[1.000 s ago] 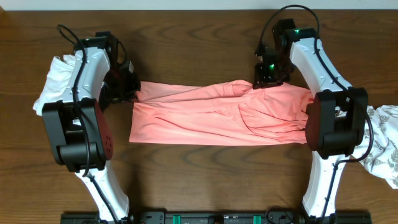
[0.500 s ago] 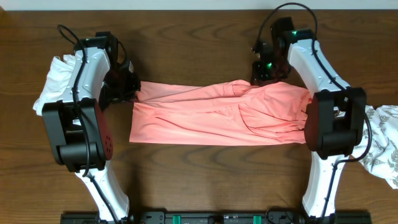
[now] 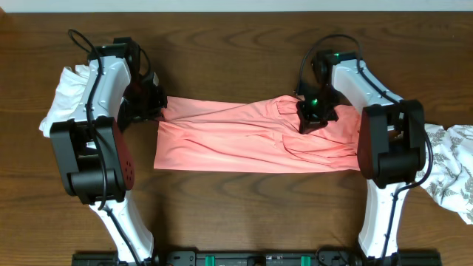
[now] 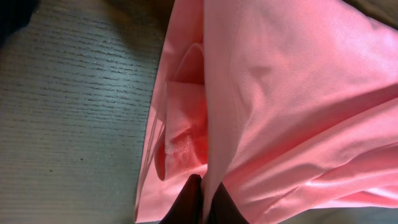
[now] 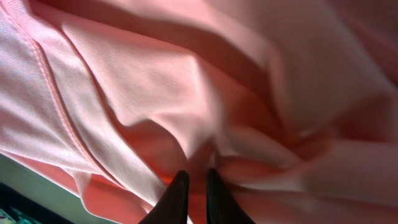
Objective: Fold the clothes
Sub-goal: 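Drag the right gripper down across the shirt's right-center fabric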
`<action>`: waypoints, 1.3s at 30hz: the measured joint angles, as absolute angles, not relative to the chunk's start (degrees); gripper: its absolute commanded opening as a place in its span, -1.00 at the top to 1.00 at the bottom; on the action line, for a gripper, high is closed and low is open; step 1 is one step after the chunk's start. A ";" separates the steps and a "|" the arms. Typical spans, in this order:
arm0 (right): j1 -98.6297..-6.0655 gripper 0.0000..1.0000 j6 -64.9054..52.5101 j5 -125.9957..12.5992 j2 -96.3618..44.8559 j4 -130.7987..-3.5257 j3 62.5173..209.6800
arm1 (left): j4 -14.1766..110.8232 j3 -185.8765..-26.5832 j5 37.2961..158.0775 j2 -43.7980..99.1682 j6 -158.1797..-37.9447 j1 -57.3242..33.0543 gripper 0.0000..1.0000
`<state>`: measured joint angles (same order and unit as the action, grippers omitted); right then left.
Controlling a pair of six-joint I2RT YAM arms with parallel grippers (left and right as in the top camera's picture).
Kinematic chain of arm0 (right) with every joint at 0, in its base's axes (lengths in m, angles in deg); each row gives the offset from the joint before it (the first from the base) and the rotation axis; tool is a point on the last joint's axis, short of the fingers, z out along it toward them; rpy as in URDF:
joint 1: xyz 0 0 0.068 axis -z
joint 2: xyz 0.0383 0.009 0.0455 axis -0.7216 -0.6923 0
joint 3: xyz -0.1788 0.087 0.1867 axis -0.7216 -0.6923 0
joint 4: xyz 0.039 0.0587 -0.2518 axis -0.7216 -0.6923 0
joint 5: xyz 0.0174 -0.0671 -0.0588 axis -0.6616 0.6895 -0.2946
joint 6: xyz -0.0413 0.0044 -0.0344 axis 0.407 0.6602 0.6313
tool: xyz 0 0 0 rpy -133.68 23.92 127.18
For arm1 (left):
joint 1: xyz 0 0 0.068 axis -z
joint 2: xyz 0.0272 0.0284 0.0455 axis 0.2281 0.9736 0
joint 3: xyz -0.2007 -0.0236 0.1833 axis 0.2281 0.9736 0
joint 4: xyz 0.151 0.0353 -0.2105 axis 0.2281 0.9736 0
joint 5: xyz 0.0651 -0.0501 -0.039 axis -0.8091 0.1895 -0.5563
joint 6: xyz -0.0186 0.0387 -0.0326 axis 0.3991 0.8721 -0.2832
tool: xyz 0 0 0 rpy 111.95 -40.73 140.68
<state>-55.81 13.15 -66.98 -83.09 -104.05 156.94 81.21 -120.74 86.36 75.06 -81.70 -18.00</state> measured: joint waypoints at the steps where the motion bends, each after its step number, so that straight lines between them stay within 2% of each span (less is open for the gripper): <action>1: -55.62 0.77 13.15 -66.96 -83.07 -104.07 156.94 | 81.21 -120.74 86.39 75.06 -81.70 -18.00 0.88; 12: -54.92 0.64 9.85 -60.10 -83.07 -102.52 156.94 | 81.43 -120.74 86.39 75.06 -81.70 -18.00 0.87; 26: -54.87 0.64 9.63 -59.33 -83.07 -102.25 156.94 | 89.08 -120.74 83.55 75.06 -81.68 -18.00 0.86; 31: -54.87 0.64 9.63 -59.29 -83.07 -102.25 156.94 | 90.41 -120.74 79.13 75.06 -81.53 -18.00 0.35; 36: -54.87 0.64 9.63 -59.27 -83.07 -102.21 156.94 | 90.37 -120.74 77.49 75.06 -81.51 -18.00 0.40; 38: -54.87 0.64 9.65 -59.24 -83.07 -102.21 156.94 | 90.37 -120.74 77.18 75.06 -81.44 -18.00 0.81; 39: -54.87 0.64 9.65 -59.27 -83.07 -102.21 156.94 | 90.34 -120.74 77.14 75.06 -81.75 -18.00 0.88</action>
<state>-54.87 9.65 -59.27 -83.07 -102.21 156.94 90.34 -120.74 77.14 75.06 -81.75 -18.00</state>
